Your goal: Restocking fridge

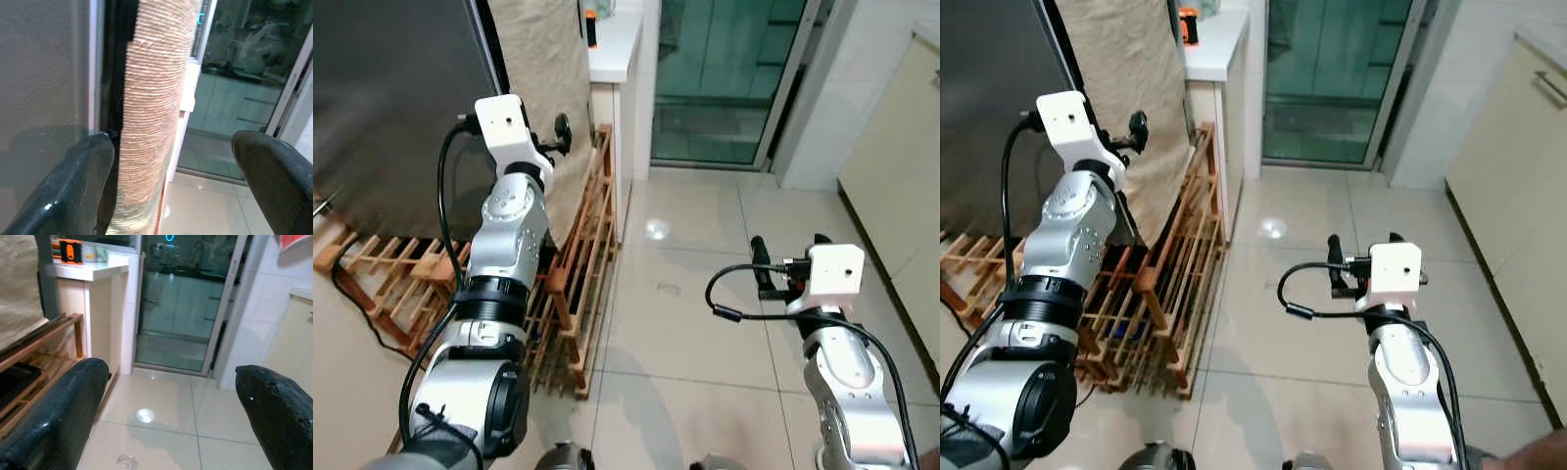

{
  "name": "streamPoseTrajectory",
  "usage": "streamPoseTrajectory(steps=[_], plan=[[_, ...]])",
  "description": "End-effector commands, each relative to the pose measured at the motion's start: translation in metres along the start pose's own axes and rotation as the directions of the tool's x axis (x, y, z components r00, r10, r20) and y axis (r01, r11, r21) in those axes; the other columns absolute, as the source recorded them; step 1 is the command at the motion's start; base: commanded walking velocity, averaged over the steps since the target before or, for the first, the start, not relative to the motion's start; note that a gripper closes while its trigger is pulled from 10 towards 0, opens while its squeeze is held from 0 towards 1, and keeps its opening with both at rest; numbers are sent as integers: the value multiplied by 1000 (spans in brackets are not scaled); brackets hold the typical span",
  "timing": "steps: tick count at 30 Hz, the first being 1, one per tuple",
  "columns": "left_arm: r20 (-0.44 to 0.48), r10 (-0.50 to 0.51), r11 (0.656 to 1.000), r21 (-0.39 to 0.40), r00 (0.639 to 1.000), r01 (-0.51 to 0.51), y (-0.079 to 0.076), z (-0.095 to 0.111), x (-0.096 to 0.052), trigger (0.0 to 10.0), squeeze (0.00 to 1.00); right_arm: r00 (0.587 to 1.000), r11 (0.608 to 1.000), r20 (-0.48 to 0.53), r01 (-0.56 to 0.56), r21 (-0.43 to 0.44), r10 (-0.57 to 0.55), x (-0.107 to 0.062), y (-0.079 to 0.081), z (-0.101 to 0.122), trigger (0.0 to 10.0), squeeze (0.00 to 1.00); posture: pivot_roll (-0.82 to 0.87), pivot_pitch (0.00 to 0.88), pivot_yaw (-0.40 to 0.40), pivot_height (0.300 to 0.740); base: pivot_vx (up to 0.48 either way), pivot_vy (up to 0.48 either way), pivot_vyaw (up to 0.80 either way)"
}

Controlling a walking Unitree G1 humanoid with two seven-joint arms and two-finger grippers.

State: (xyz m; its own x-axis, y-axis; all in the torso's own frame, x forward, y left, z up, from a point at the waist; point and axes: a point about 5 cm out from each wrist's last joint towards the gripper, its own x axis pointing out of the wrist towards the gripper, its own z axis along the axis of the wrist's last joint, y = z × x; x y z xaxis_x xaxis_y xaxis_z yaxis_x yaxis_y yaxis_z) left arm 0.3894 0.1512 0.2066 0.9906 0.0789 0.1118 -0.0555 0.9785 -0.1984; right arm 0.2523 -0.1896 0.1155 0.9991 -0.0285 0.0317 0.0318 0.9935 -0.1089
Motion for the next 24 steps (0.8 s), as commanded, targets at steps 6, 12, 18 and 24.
streamPoseTrajectory(steps=[6,12,18,24], plan=[[-13,134,989,-63,991,-134,14,-3,3,10000,0,1000,1000,1,18,-14,-18,-4,-2,-1,10000,0,-221,31,51,706,0,0,0],[13,89,994,-59,996,-88,11,-5,-2,10000,0,1000,1000,-6,23,-16,-23,-6,-3,-2,10000,0,-222,35,50,706,0,0,0],[11,16,997,-73,1000,-15,-3,-10,-7,10000,0,1000,1000,-11,11,-19,-12,-6,-2,-3,10000,0,-212,41,42,706,0,0,0],[42,-139,990,27,989,138,9,-4,-31,10000,0,999,1000,47,19,-22,-18,-11,-2,15,10000,0,-209,39,63,706,0,0,0]])
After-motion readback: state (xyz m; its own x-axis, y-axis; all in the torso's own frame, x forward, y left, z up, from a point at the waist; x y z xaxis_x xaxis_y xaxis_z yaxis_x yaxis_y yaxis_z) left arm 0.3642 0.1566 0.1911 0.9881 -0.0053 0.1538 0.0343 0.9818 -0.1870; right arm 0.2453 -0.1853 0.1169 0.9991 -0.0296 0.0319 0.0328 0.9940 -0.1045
